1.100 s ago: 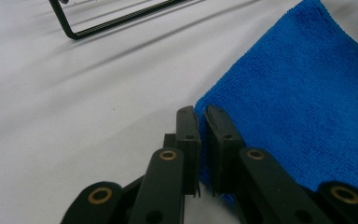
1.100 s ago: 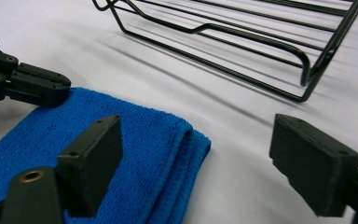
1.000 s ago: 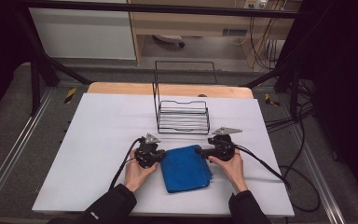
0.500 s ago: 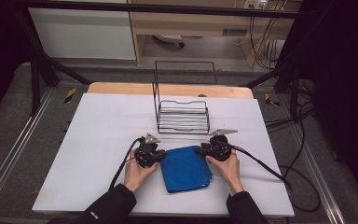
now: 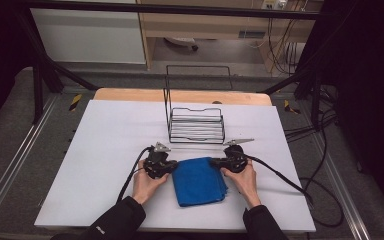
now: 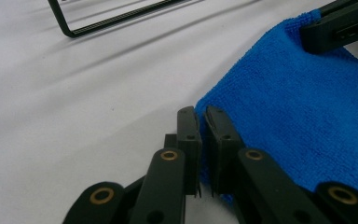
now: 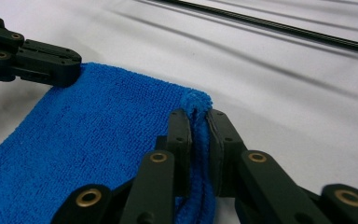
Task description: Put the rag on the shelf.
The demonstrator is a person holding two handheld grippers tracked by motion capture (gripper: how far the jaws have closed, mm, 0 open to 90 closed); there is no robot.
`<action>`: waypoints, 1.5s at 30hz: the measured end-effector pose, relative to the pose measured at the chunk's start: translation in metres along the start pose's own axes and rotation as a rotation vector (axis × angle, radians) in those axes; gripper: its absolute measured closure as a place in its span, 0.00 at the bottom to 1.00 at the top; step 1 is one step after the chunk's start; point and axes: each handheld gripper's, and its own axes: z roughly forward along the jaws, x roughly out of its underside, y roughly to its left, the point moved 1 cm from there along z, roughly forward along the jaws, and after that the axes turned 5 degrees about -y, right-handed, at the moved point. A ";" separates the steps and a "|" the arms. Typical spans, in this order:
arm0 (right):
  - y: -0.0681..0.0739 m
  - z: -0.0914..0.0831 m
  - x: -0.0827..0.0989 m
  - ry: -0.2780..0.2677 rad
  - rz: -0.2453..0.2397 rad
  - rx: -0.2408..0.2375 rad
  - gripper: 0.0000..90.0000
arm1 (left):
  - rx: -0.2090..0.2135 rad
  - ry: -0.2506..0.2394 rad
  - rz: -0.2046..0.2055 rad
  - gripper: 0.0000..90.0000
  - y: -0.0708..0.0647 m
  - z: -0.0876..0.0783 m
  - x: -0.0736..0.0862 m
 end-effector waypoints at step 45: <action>0.020 -0.064 -0.020 -0.256 -0.037 -0.045 0.93 | 0.081 -0.204 0.077 0.96 -0.021 -0.056 -0.035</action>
